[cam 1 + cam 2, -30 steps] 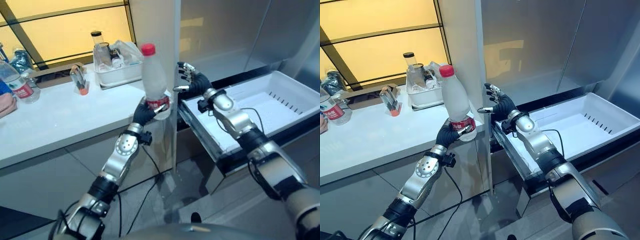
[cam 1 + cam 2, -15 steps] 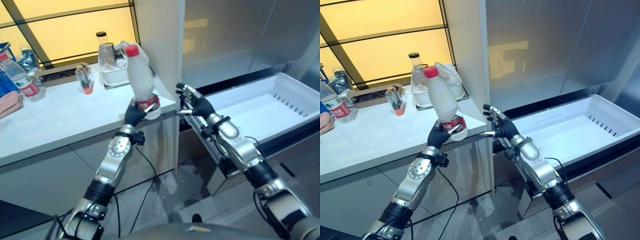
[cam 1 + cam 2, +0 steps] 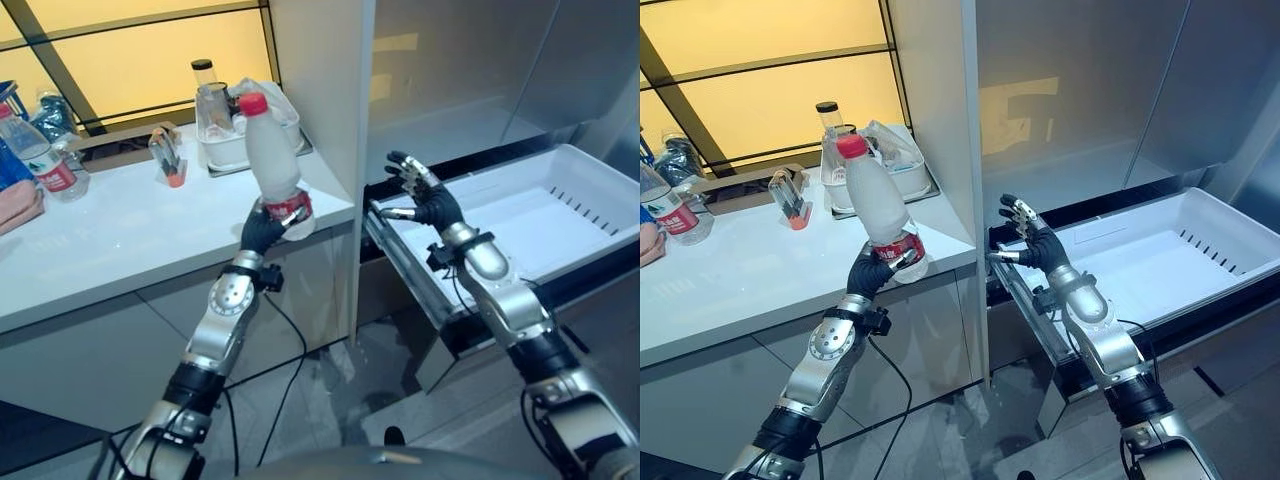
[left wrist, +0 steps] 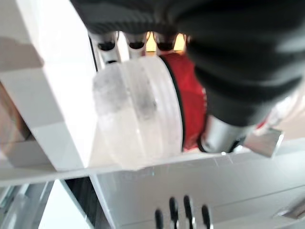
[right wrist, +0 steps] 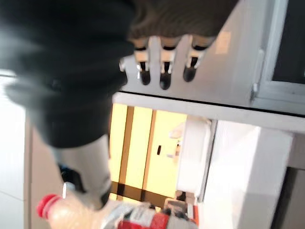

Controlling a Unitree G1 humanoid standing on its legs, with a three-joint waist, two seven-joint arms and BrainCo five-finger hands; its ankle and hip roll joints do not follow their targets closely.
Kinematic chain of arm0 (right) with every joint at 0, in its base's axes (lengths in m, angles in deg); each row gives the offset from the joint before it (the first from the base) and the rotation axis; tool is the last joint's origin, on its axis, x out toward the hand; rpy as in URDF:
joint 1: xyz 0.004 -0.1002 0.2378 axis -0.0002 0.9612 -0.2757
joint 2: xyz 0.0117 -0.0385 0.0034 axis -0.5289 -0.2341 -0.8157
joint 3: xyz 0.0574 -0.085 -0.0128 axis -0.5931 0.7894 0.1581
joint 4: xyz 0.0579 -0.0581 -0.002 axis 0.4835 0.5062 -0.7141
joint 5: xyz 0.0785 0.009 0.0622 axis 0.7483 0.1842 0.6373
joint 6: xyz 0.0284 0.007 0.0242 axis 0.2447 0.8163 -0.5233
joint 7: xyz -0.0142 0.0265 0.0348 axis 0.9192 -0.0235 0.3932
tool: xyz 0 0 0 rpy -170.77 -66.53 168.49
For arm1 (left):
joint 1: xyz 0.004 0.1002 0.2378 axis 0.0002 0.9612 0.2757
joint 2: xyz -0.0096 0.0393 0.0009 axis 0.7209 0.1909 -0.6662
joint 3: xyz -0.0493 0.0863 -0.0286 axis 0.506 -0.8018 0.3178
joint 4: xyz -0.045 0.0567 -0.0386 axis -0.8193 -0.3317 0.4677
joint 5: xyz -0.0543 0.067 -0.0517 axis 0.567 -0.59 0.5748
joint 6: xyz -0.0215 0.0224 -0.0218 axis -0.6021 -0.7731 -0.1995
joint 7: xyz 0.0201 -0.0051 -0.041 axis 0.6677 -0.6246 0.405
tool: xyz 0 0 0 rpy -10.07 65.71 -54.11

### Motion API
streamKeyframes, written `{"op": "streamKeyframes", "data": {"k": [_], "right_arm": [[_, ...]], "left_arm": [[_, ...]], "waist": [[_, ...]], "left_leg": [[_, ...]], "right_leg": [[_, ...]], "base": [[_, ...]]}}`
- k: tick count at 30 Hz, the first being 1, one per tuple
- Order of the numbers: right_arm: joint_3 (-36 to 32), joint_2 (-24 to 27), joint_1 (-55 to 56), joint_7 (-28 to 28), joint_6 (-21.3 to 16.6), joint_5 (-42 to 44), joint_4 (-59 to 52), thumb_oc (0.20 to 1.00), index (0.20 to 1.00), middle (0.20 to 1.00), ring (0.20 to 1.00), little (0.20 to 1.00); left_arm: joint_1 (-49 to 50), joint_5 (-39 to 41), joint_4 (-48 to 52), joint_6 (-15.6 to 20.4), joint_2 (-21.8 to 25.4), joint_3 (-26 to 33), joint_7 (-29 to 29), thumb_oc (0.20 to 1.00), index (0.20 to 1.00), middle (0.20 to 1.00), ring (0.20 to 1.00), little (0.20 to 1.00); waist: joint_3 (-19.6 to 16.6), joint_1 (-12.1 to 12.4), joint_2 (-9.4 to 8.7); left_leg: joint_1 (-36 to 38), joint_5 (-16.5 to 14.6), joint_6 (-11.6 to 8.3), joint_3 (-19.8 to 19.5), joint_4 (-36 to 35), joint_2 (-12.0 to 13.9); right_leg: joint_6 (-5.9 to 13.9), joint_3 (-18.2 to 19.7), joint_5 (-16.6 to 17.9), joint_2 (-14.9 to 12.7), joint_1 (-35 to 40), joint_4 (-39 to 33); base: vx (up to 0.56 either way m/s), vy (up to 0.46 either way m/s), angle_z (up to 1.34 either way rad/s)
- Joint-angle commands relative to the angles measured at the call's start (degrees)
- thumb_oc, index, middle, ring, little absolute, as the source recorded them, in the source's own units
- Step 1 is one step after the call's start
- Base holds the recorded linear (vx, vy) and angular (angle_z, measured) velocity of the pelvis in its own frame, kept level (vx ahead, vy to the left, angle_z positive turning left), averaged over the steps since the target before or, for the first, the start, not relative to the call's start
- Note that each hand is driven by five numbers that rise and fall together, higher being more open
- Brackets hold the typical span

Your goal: Take the drinks into the refrigerator

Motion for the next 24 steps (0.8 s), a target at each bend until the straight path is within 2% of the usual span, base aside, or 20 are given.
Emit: {"op": "streamKeyframes", "data": {"k": [1,2,4,11,20,24], "right_arm": [[1.71,-1.59,-7.82,-0.05,-3.21,-0.70,2.75,1.000,1.000,1.000,1.000,1.000],[1.71,-1.59,-7.82,-0.05,-3.21,-0.70,2.75,1.000,1.000,1.000,1.000,1.000],[7.54,-2.06,-14.59,-2.26,-2.56,1.03,7.11,1.000,1.000,1.000,1.000,1.000],[13.19,-4.86,-23.22,-3.05,-1.56,1.28,12.41,1.000,1.000,1.000,1.000,1.000],[15.08,-8.84,-26.74,-2.39,-0.90,0.03,16.01,1.000,1.000,1.000,1.000,1.000],[15.77,-11.92,-27.41,-1.73,-0.25,-0.24,21.95,1.000,1.000,1.000,1.000,1.000]], "left_arm": [[-7.40,2.08,5.80,5.60,0.67,-3.40,-2.28,0.200,0.200,0.200,0.200,0.200],[-7.40,2.08,5.80,5.60,0.67,-3.40,-2.28,0.200,0.200,0.200,0.200,0.200],[-8.89,3.73,6.41,5.34,0.24,-6.50,-3.75,0.200,0.200,0.200,0.200,0.200],[-10.13,5.75,7.44,5.16,-0.20,-8.92,-4.57,0.200,0.200,0.200,0.200,0.200],[-10.79,6.49,8.04,4.94,-0.49,-9.56,-4.11,0.200,0.200,0.200,0.200,0.200],[-11.95,6.46,7.70,4.85,-1.08,-10.01,-3.48,0.200,0.200,0.200,0.200,0.200]], "waist": [[-2.63,1.45,-3.01],[-2.63,1.45,-3.01],[-2.53,2.09,-3.08],[-2.62,2.93,-3.15],[-2.67,3.49,-3.20],[-2.65,3.90,-3.27]], "left_leg": [[-4.47,-0.11,4.30,-0.56,2.36,-3.69],[-4.47,-0.11,4.30,-0.56,2.36,-3.69],[-4.69,-0.01,4.24,-0.70,2.54,-3.70],[-4.72,0.02,4.29,-0.71,2.49,-3.77],[-4.69,0.14,4.31,-0.72,2.37,-3.78],[-4.76,0.23,4.25,-0.85,2.31,-3.78]], "right_leg": [[1.62,-1.70,-8.17,-1.16,4.52,6.51],[1.62,-1.70,-8.17,-1.16,4.52,6.51],[1.66,-1.72,-8.00,-1.21,4.41,6.46],[1.60,-1.62,-7.81,-1.26,4.59,6.28],[1.57,-1.91,-7.73,-1.27,4.69,6.20],[1.49,-2.08,-7.74,-1.30,4.89,6.06]], "base": [[0.00,0.000,0.00],[0.00,0.000,0.00],[0.00,0.000,0.00],[0.00,0.000,0.00],[0.00,0.000,0.00],[0.00,0.000,0.00]]}}
